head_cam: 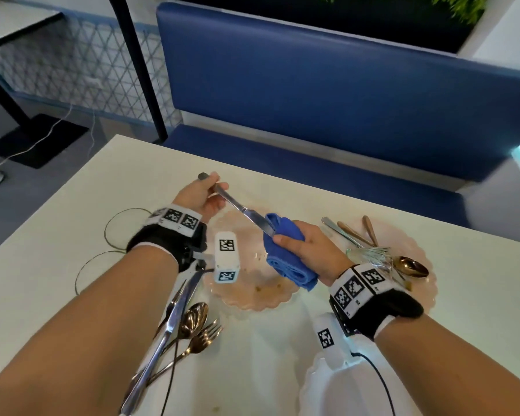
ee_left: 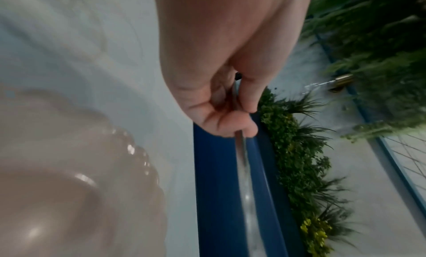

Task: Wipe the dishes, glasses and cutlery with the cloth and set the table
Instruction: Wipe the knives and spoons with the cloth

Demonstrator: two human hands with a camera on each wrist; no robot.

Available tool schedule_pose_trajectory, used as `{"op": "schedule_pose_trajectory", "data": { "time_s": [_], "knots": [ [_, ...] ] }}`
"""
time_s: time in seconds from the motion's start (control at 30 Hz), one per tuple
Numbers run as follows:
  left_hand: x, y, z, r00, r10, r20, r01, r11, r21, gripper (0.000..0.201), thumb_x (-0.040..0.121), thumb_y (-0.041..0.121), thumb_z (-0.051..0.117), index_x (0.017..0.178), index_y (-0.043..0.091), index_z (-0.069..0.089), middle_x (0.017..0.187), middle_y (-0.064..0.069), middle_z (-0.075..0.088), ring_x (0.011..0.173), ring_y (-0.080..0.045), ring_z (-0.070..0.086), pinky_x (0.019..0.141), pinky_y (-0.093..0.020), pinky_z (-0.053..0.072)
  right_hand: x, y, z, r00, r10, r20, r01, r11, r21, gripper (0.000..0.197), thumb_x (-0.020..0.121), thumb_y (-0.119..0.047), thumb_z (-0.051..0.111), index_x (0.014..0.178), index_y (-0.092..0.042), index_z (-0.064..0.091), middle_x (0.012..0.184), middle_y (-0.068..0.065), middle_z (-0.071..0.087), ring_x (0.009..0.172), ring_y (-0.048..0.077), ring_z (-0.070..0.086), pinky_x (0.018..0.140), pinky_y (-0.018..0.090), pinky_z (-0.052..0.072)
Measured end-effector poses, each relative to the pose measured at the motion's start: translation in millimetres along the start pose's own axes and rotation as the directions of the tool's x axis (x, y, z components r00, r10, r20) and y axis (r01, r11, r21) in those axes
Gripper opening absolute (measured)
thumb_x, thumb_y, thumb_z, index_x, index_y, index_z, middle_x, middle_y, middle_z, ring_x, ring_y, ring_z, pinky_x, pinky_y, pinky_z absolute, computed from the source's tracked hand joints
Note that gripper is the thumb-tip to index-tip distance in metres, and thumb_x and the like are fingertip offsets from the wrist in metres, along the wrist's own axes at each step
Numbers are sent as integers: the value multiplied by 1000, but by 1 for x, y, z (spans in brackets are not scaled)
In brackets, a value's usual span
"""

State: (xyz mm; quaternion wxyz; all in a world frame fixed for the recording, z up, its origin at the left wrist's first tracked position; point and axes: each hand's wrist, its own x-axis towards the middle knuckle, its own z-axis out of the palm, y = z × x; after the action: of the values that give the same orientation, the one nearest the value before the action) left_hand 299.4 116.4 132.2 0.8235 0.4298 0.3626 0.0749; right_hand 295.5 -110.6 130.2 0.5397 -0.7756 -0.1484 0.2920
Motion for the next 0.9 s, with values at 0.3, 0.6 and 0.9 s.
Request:
{"op": "schedule_pose_trajectory", "data": {
  "time_s": [0.3, 0.6, 0.9],
  "knots": [
    [-69, 11, -51, 984, -8, 181, -84, 865, 495, 13, 89, 14, 59, 80, 6, 64, 58, 0, 68, 47, -7, 55, 44, -15, 47, 23, -15, -25, 903, 2, -429, 97, 974, 207, 18, 91, -25, 58, 95, -8, 56, 96, 23, 63, 81, 34, 62, 75, 51, 54],
    [-130, -43, -53, 965, -80, 251, -120, 714, 689, 33, 99, 12, 39, 71, 5, 53, 44, 7, 31, 30, 0, 23, 32, -10, 19, 27, 18, -5, 801, 225, -555, 88, 872, 481, 24, 98, -34, 39, 108, -13, 44, 118, 17, 58, 100, 29, 59, 93, 46, 49],
    [-148, -97, -41, 991, 87, 102, -127, 858, 497, 33, 99, 16, 39, 69, 10, 52, 34, 10, 36, 29, 0, 26, 32, -12, 21, 17, 22, -8, 726, 268, -633, 121, 856, 502, 28, 99, -35, 35, 116, -14, 42, 109, 6, 55, 102, 26, 58, 92, 42, 48]
  ]
}}
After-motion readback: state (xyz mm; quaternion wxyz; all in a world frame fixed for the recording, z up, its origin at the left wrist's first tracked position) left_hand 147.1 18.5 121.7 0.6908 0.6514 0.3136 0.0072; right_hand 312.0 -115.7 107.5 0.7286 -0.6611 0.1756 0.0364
